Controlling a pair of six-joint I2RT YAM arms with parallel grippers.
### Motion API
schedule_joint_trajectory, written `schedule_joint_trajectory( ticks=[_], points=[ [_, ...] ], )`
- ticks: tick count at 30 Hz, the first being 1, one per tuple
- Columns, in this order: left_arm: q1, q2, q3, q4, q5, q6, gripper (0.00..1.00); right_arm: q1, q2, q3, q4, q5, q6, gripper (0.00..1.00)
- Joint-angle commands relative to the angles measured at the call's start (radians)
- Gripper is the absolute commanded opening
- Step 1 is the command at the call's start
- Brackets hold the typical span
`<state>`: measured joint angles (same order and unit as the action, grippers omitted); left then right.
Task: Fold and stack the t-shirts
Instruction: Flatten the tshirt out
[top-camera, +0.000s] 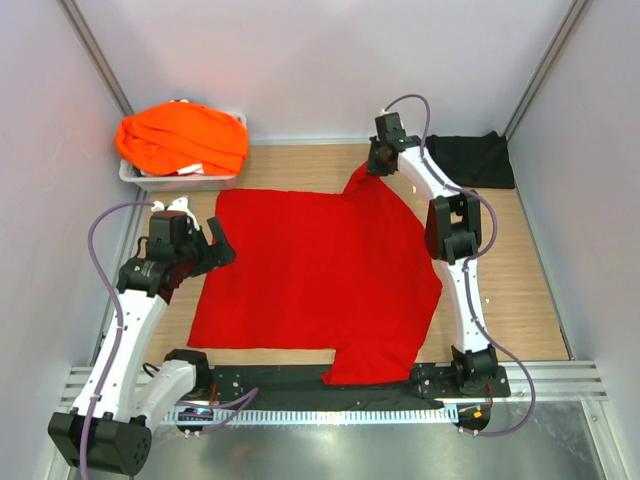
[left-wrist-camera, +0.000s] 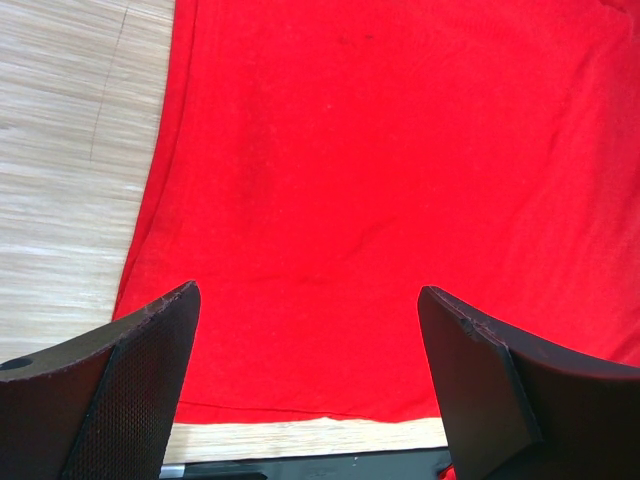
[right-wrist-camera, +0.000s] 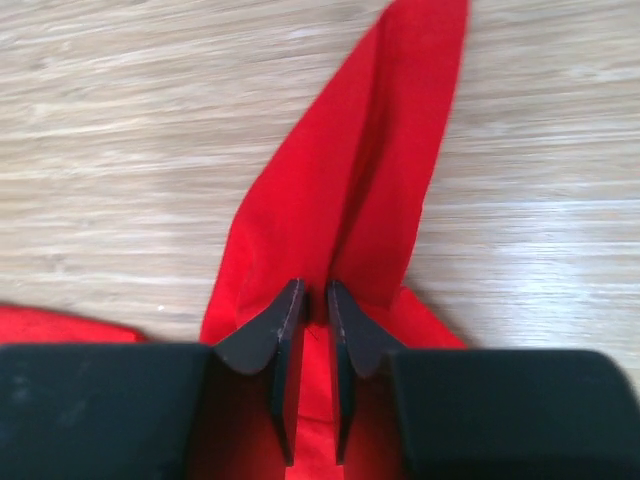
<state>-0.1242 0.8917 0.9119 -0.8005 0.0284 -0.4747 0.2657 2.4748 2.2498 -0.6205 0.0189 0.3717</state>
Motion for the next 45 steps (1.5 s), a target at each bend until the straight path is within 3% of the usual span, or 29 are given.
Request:
schedule_joint_trajectory(
  ticks=[1,2,5,17,23,42,45],
  points=[
    [-0.002,-0.014,0.008,0.04,0.016,-0.002,0.9,0.004,0.009,0.04,0.007,-0.05,0.019,0.3],
    [-0.002,-0.011,0.01,0.04,0.016,-0.002,0.91,0.004,0.01,0.04,0.002,-0.05,0.019,0.43],
    [-0.002,-0.013,0.01,0.04,0.016,-0.002,0.91,0.007,0.009,0.033,0.001,-0.037,0.015,0.48],
    [-0.002,-0.013,0.008,0.041,0.015,-0.004,0.91,0.006,-0.01,0.007,0.001,-0.034,0.015,0.48],
    [-0.003,-0.016,0.007,0.041,0.015,-0.004,0.9,0.009,0.004,0.045,-0.008,-0.051,0.016,0.42],
    [-0.002,-0.016,0.007,0.043,0.013,-0.004,0.9,0.018,-0.013,0.082,-0.021,-0.063,0.018,0.47],
    [-0.002,-0.016,0.008,0.043,0.015,-0.004,0.9,0.018,-0.005,0.059,-0.015,-0.073,0.019,0.43]
  ],
)
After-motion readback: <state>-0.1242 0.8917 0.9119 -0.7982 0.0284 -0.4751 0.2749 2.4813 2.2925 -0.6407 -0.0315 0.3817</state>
